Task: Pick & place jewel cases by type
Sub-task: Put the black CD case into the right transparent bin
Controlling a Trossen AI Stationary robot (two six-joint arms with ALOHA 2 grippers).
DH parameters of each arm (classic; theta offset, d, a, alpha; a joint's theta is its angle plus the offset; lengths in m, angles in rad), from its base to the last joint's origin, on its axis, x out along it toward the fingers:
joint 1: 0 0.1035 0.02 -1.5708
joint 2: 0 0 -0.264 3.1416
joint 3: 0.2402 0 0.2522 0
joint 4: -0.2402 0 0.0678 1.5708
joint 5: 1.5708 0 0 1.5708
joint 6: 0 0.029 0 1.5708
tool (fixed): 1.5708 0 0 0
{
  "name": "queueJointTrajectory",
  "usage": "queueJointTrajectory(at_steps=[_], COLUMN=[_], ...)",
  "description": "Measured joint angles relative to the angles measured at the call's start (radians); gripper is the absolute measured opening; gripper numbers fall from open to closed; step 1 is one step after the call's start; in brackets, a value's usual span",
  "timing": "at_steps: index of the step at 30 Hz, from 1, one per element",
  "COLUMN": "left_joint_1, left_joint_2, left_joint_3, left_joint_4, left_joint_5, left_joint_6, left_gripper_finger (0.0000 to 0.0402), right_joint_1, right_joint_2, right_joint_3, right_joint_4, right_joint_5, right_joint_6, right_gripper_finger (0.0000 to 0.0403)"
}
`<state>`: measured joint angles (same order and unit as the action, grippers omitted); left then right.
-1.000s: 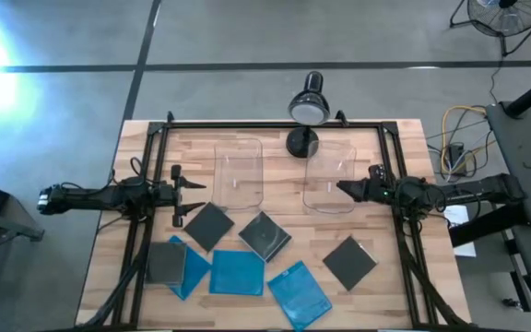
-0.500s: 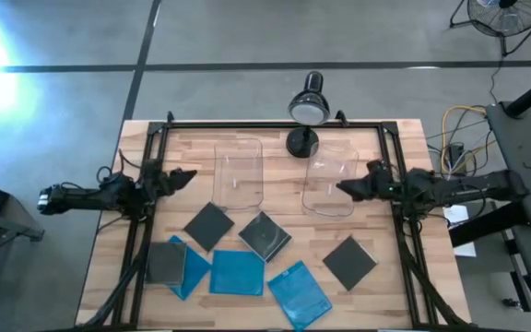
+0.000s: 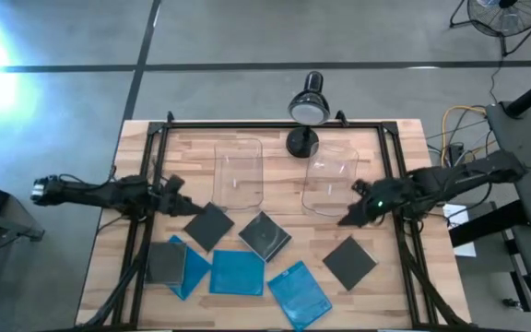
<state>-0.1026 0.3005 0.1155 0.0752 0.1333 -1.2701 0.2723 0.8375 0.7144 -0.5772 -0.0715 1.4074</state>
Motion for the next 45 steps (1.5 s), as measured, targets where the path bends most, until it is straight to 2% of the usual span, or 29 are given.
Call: queueJointTrajectory(at_steps=[3, 6, 11, 15, 17, 20, 25, 29, 33, 35, 41, 45], left_joint_1=[-0.088, -0.190, -0.334, -0.384, -0.387, -0.386, -0.385, -0.364, -0.321, -0.310, -0.289, -0.289], left_joint_2=[0.094, 0.195, 0.346, 0.433, 0.465, 0.506, 0.558, 0.609, 0.700, 0.751, 0.889, 0.954], left_joint_3=[0.087, 0.165, 0.231, 0.243, 0.251, 0.259, 0.291, 0.290, 0.288, 0.288, 0.290, 0.311], left_joint_4=[-0.173, -0.283, -0.309, -0.296, -0.272, -0.277, -0.257, -0.213, -0.197, -0.169, -0.113, -0.093], left_joint_5=[-0.001, -0.082, -0.244, -0.286, -0.291, -0.303, -0.409, -0.441, -0.392, -0.370, -0.380, -0.403], left_joint_6=[0.057, 0.102, 0.085, -0.025, -0.058, -0.071, -0.063, 0.037, 0.153, 0.224, 0.339, 0.415], left_gripper_finger=[0.0213, 0.0213, 0.0213, 0.0213, 0.0213, 0.0213, 0.0213, 0.0213, 0.0213, 0.0213, 0.0213, 0.0213], right_joint_1=[0.084, 0.176, 0.266, 0.275, 0.270, 0.252, 0.221, 0.212, 0.212, 0.207, 0.194, 0.186], right_joint_2=[0.076, 0.165, 0.345, 0.466, 0.510, 0.581, 0.691, 0.766, 0.860, 0.920, 1.085, 1.153], right_joint_3=[0.005, -0.004, -0.004, 0.015, 0.033, 0.036, 0.036, 0.048, 0.055, 0.077, 0.224, 0.334], right_joint_4=[0.026, 0.042, 0.102, 0.168, 0.211, 0.296, 0.456, 0.511, 0.686, 0.756, 0.756, 0.657], right_joint_5=[0.002, 0.016, 0.049, 0.224, 0.275, 0.278, 0.285, 0.345, 0.437, 0.445, 0.438, 0.443], right_joint_6=[0.067, 0.167, 0.309, 0.368, 0.408, 0.479, 0.541, 0.669, 0.794, 0.822, 0.872, 0.902], right_gripper_finger=[0.0180, 0.0180, 0.0180, 0.0180, 0.0180, 0.0180, 0.0180, 0.0180, 0.0180, 0.0180, 0.0180, 0.0180])
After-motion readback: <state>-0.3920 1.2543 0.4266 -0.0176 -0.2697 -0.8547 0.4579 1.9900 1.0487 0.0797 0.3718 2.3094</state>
